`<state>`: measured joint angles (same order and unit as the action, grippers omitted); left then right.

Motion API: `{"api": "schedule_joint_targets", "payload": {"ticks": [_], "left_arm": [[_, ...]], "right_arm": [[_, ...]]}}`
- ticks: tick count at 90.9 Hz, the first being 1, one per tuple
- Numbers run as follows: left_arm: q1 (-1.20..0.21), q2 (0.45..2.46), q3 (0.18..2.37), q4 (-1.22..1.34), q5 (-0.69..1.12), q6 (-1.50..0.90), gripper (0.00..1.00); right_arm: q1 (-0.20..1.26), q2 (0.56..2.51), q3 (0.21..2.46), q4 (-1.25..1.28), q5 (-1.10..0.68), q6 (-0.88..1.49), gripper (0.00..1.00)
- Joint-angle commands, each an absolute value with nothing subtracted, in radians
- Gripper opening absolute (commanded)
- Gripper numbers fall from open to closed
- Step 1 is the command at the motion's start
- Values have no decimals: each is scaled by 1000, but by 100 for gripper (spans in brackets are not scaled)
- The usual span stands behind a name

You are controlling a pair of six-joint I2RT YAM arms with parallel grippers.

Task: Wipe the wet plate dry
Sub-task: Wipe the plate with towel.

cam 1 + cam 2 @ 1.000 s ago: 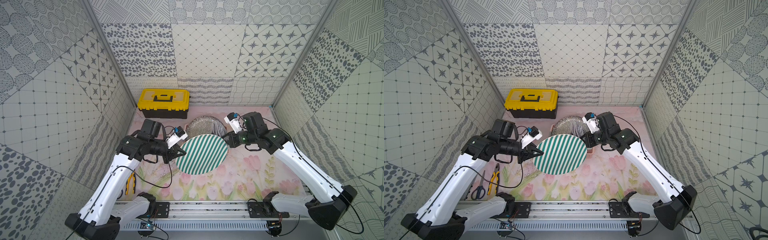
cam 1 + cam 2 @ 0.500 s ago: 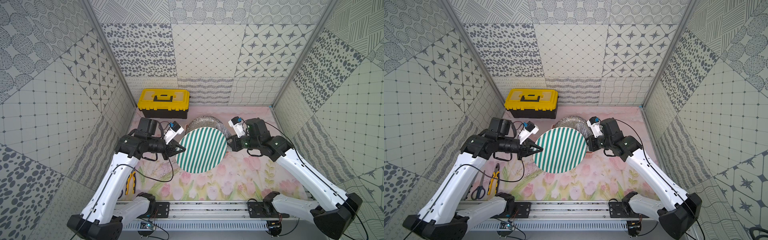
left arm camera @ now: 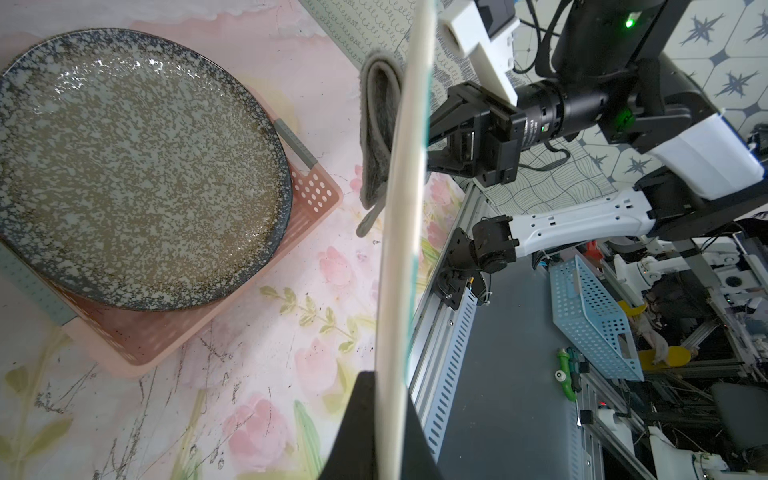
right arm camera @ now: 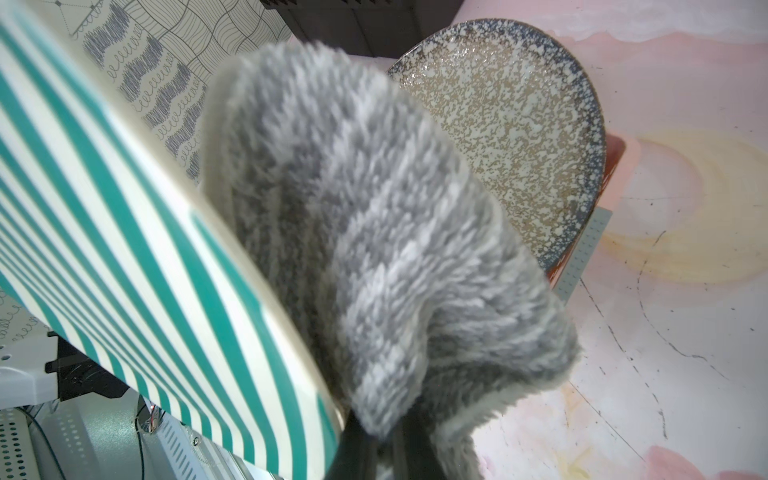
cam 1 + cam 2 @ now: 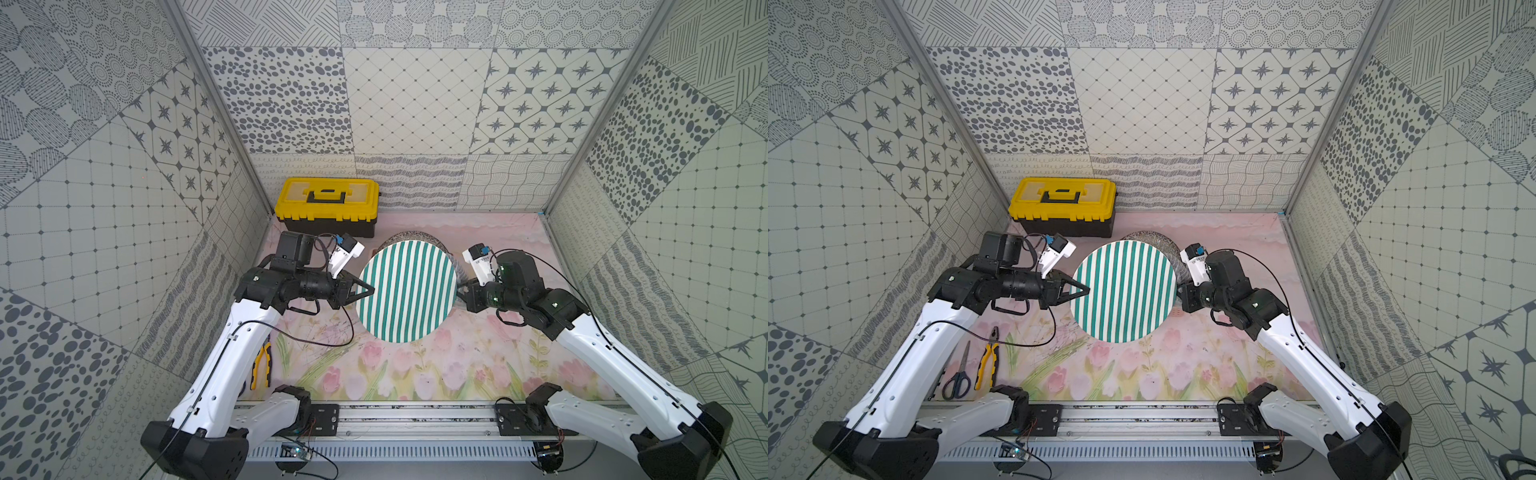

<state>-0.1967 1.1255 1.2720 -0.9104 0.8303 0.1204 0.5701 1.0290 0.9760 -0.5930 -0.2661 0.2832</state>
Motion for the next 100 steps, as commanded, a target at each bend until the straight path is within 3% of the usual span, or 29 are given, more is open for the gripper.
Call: {"api": "schedule_joint_targets", "payload": {"ticks": [1,100], "left_arm": [[-189,1140,1264,-674,864,-61,0],[-176,1185,1186,-478,891,-304,0]], "right_arm": [[611,988,961,-462,-330,293,0],[984,1055,914,-285,35,361,0]]}}
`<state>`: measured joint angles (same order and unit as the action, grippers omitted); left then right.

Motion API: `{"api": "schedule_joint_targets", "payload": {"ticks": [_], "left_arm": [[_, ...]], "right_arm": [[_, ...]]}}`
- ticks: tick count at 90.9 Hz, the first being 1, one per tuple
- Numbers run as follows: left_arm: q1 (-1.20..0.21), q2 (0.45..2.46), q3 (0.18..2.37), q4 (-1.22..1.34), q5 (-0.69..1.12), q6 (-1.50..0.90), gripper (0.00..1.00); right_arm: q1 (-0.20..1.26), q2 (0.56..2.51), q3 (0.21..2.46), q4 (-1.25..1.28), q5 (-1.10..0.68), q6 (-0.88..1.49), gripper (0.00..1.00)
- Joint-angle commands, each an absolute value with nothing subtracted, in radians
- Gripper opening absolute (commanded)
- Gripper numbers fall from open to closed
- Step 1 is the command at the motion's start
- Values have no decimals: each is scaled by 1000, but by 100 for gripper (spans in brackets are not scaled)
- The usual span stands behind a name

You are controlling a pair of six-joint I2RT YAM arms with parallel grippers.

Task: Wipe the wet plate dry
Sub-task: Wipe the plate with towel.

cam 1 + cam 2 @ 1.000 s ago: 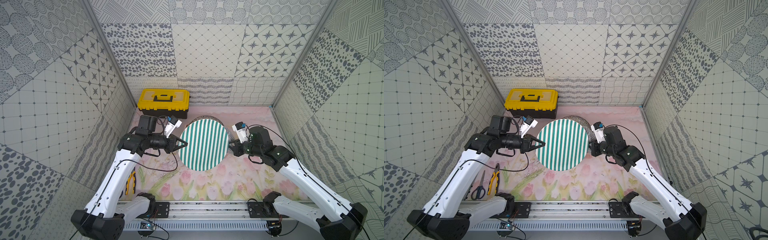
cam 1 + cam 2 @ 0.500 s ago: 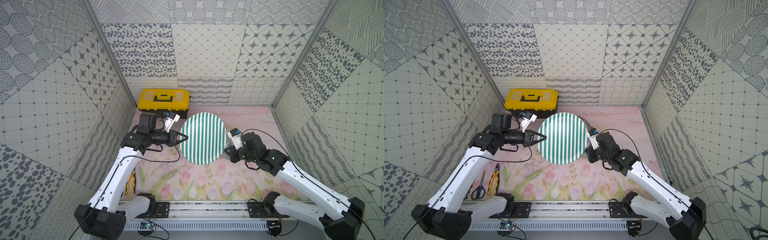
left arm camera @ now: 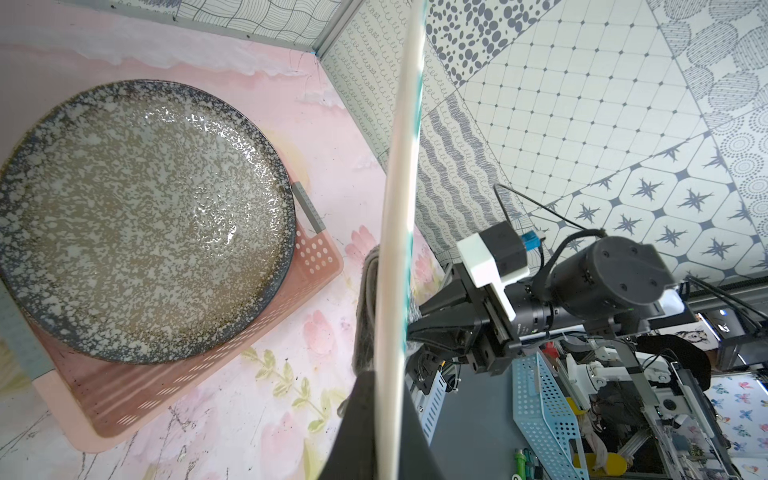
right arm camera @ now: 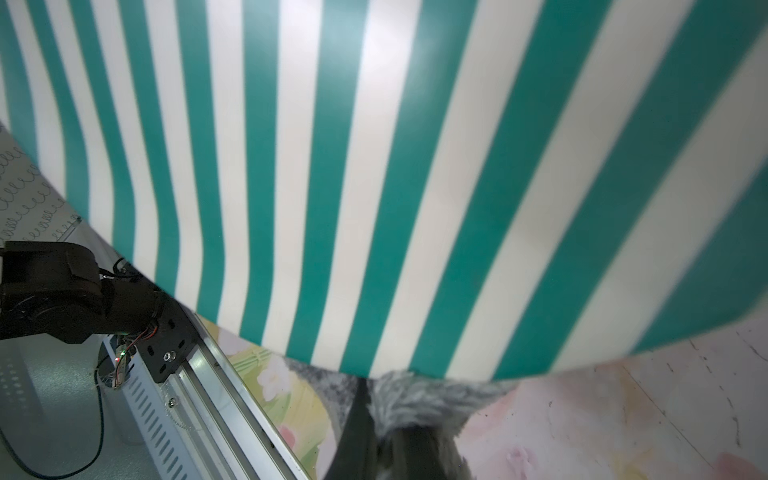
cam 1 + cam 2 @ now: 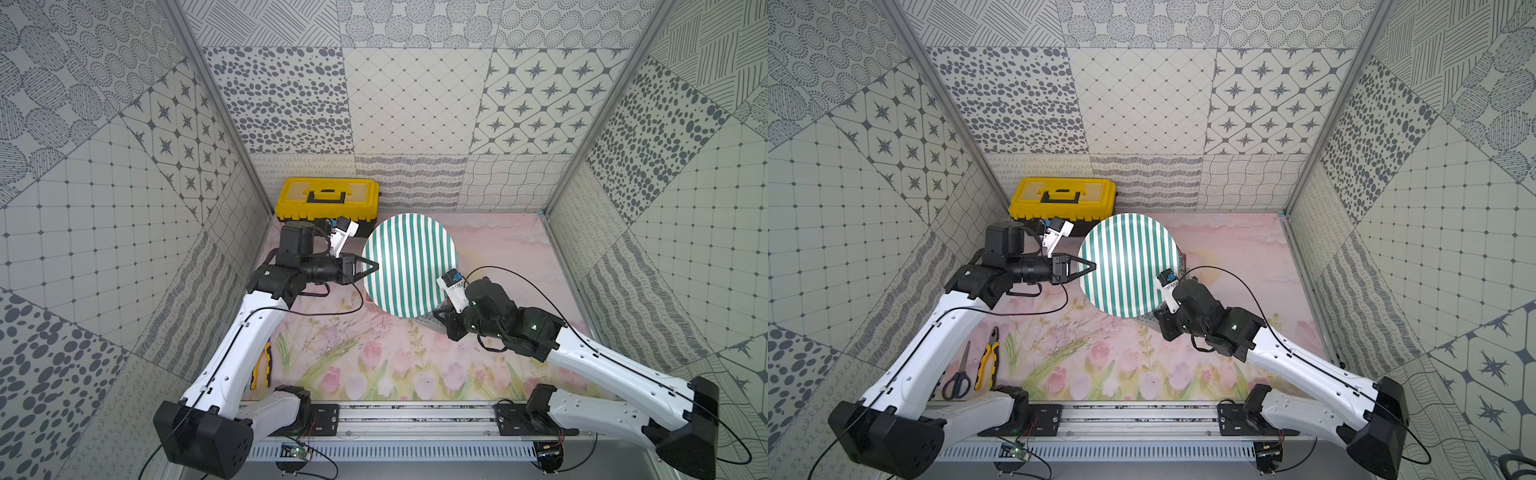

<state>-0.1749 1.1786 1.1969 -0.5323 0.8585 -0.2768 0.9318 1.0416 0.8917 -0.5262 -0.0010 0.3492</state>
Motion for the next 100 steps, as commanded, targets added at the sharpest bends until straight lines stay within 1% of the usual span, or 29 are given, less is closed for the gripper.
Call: {"api": "schedule_joint_targets", "payload": {"ticks": [1,23,43,54,75,100], "left_arm": [[-176,1185,1186,-478,891,-304,0],[-176,1186,1178,-479,895,-305,0],[-175,1185,1171,-472,894,-313,0],[-175,1183,1166,-469,891,-314,0],[-174,1177,1159,-466,887,-314,0],[-173,1170,1149,-461,880,-317,0]], "right_arm": [[988,1057,914,-282,42,362,0],[1111,1126,950,-198,202,355,0],[1195,1192,989,-81,336,335,0],[1206,1238,1010,-5,357,335,0],[1210,1335,1103,56,406,316,0],[1209,1415,1229,61,453,256,0]]}}
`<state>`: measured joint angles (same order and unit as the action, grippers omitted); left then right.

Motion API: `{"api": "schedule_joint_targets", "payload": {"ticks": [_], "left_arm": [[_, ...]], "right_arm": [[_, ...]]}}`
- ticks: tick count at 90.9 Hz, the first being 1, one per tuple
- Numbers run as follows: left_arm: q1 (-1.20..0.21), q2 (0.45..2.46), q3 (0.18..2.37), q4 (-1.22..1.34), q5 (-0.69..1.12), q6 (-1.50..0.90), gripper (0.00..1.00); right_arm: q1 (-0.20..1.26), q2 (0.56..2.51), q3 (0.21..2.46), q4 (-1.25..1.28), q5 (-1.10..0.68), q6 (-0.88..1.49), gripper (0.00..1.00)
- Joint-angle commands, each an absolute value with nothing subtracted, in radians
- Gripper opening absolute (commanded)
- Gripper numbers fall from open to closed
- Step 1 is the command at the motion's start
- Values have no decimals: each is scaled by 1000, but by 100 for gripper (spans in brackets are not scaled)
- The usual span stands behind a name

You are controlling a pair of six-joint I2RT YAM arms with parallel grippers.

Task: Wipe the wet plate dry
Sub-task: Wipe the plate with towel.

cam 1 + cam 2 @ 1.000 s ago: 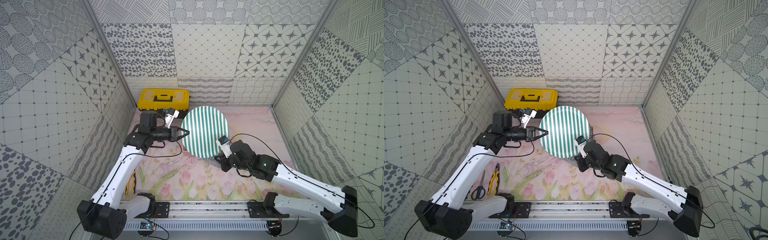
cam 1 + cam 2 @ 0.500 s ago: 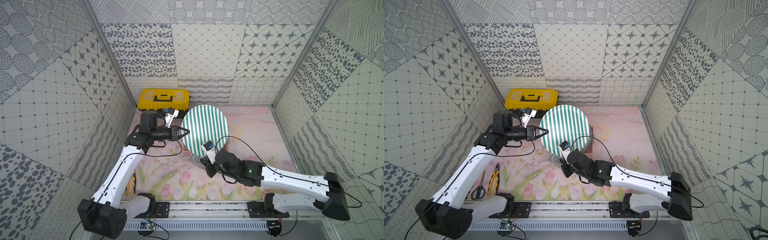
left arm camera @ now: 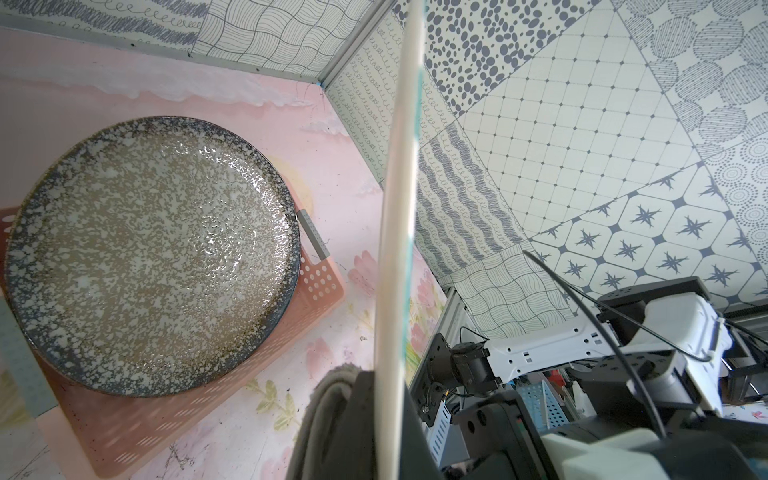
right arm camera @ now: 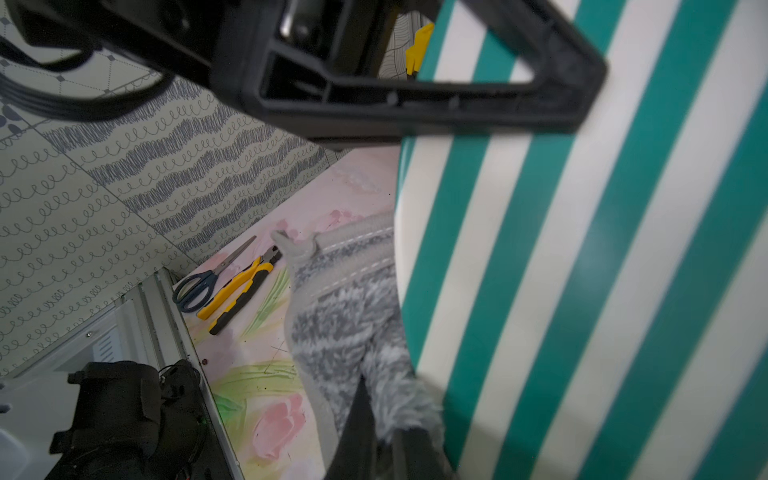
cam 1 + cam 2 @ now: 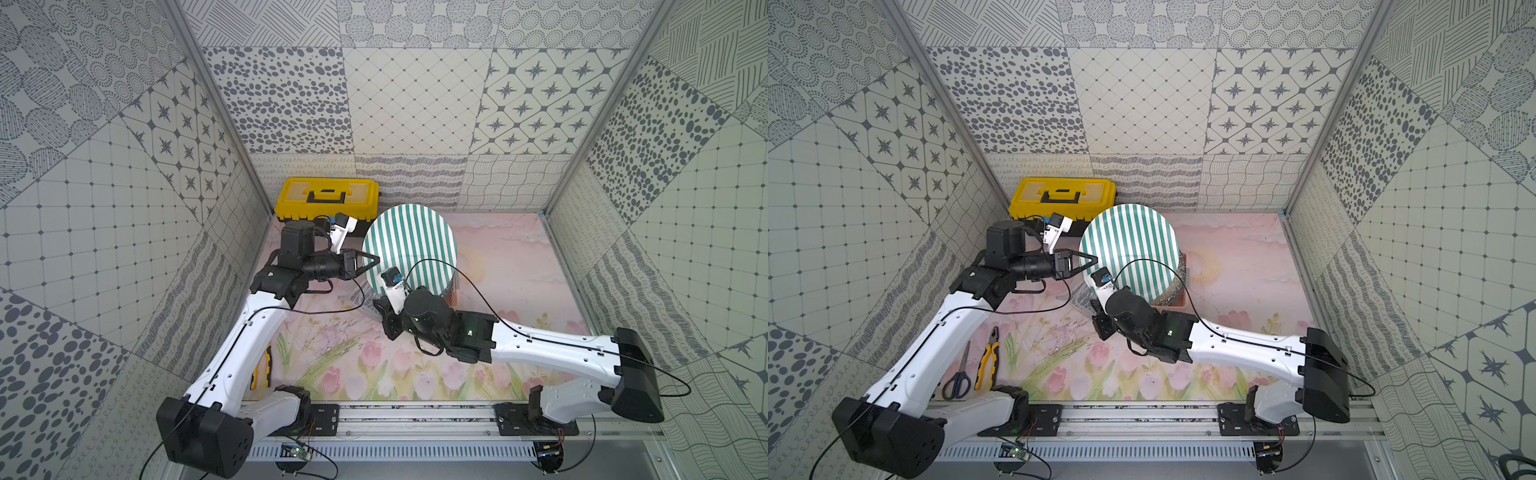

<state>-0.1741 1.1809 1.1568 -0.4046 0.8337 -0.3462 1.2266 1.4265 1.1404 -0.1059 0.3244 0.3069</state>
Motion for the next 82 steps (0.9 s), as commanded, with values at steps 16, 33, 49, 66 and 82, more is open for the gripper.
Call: {"api": "schedule_joint_targets", "payload": {"ticks": [16,33,49,66,82], "left_arm": [[-170,1167,1143,-455,876,-319,0],[-168,1165,1141,-454,856,-320,0],[-159,1163,1144,-453,801,-320,0],[-131,1152,1144,-454,765,-325,0],[-125,1146,1144,-453,764,-327,0]], "right_arm": [[1206,1408,1254,68,443,238,0],[1206,1310,1181,92,377,248,0],[1206,1137,1054,33,371,303,0],[1193,899,866,-173,498,446,0],[1157,712,706,-476,548,683,0]]}}
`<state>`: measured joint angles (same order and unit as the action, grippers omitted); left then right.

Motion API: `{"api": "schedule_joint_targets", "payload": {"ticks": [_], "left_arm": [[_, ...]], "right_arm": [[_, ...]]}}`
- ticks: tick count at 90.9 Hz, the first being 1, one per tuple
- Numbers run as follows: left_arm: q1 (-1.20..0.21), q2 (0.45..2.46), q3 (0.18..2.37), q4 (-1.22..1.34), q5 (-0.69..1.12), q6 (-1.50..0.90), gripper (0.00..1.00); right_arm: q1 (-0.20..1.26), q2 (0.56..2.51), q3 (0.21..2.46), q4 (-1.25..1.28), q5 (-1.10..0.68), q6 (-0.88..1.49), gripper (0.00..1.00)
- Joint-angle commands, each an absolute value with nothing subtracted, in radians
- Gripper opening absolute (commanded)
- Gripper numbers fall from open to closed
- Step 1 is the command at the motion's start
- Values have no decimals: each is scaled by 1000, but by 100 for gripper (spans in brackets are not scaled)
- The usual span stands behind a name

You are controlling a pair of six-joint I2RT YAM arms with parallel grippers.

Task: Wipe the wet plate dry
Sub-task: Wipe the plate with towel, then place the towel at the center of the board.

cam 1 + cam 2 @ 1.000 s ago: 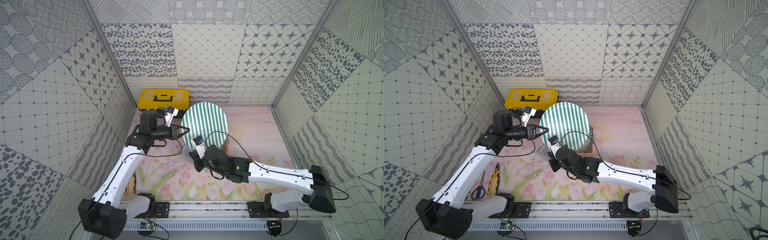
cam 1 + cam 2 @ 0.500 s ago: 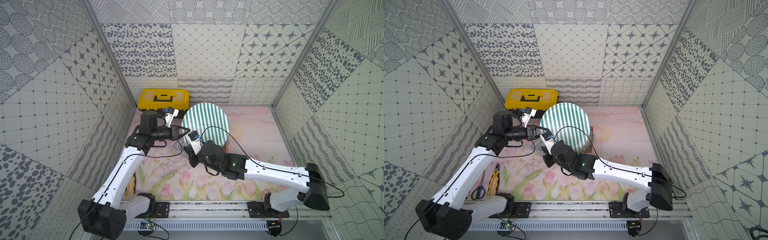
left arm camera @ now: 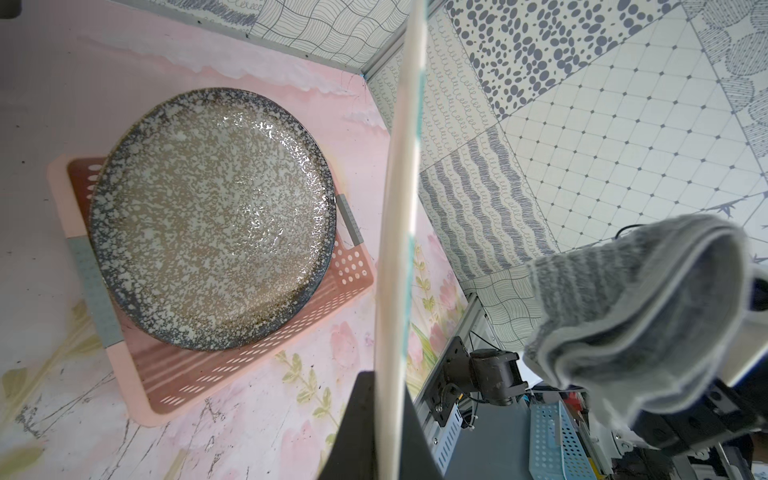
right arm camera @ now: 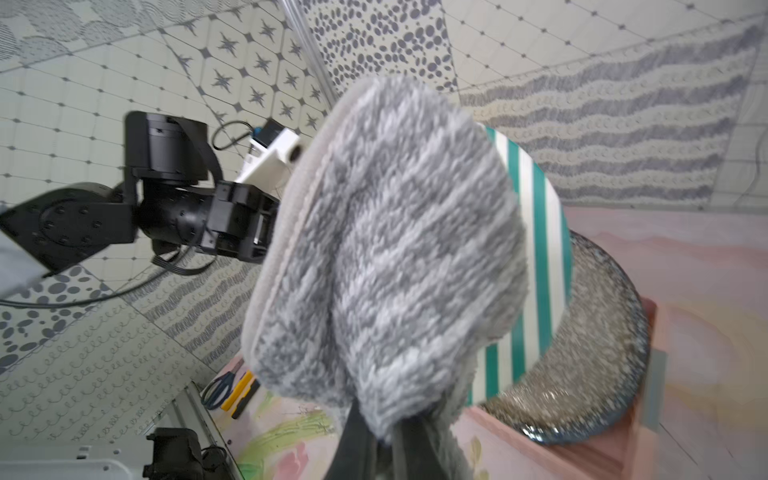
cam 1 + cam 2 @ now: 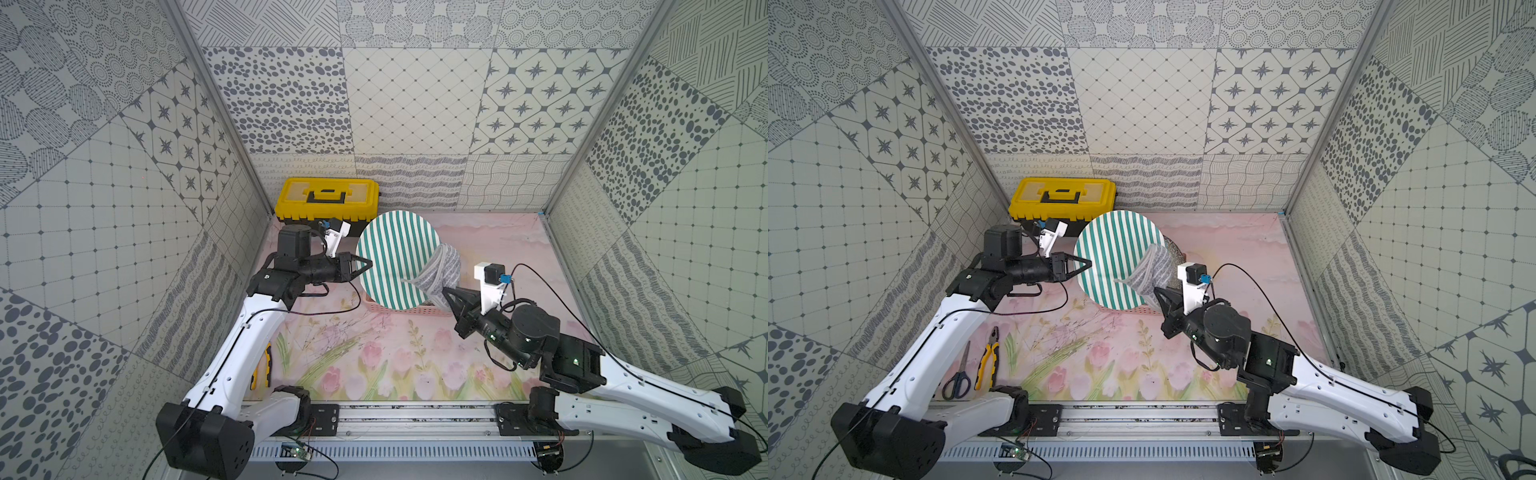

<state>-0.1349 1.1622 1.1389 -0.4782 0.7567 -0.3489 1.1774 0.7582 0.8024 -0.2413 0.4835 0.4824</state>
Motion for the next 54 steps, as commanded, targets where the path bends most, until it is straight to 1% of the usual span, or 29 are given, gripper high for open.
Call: {"api": "schedule_joint_targets", "payload": {"ticks": [1,9,18,27,48,51,53,54], "left_arm": [[-125,1147,1144,-453,764,-327,0],[-124,1147,1144,-453,764,-327,0],[-124,1147,1144,-454,766,-324,0],[-123,1145,1144,-454,767,-322,0],[-123,1139,1143,-453,775,-319,0],[-123,1137,1143,-453,775,-320,0],[-123,1136,1143,-454,776,-319,0],[-123,1135,1142,-453,777,-319,0]], "right_arm": [[1154,705,698,-490,544,699,0],[1146,682,624,-578,498,814,0],[1147,715,559,-589,409,899,0],[1146,811,521,-586,329,950,0],[1148,1000,512,-522,206,953,0],[1147,1012,512,-515,200,951,5],[1147,1016,512,-512,196,950,13],[1148,1017,513,-510,195,948,16]]}}
